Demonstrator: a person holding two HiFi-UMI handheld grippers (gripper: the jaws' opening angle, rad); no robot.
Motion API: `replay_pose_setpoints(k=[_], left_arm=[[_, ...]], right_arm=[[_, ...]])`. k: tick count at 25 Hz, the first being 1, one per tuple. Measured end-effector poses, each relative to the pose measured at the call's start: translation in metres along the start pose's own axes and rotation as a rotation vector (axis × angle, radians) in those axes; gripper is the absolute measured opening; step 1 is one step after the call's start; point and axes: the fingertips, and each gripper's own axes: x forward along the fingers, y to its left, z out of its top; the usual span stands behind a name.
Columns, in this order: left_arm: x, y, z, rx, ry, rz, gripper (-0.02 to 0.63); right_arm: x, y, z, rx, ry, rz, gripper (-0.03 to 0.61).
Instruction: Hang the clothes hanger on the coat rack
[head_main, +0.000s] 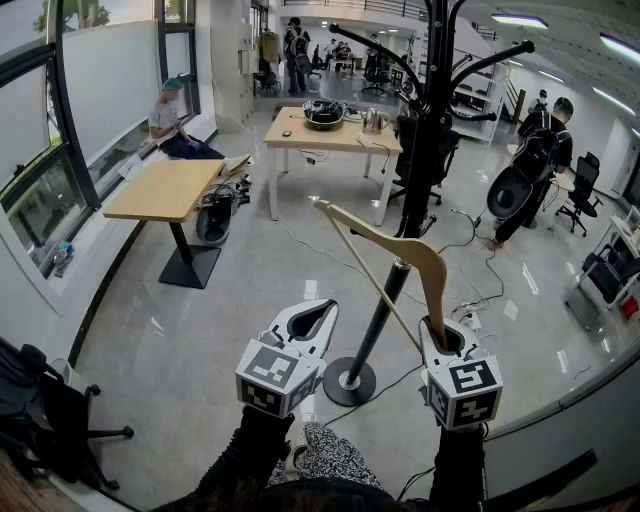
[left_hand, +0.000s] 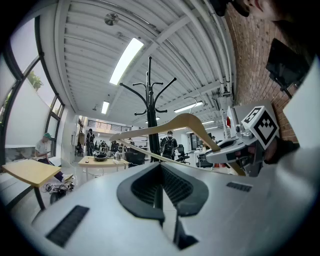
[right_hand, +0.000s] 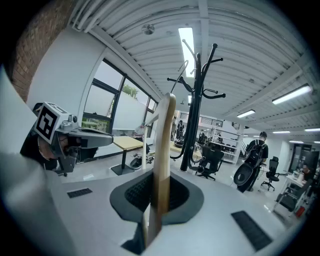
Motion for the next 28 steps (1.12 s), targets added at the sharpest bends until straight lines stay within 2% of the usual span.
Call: replay_pose_setpoints(k=[6, 12, 21, 28], left_arm=[[0.019, 0.024, -0.008, -0.003, 0.018, -0.009, 0.008], [0.051, 0.048, -0.011, 0.012, 0.028, -0.056, 0.008], [0.102, 0.081, 0.005, 0.031, 0.024, -0.103, 0.008], [0.112, 0.117, 0.004, 0.042, 0.028, -0.077, 0.008]], right_arm=[[0.029, 0.003, 0.004, 0.001, -0.006, 0.017, 0.028], [0.062, -0.007, 0.008, 0.034, -0.019, -0.010, 0.028], [0.106, -0.021, 0.024, 0.007, 0.010, -0.036, 0.028], [0.144, -0.022, 0.038, -0.005, 0.029, -0.020, 0.028]])
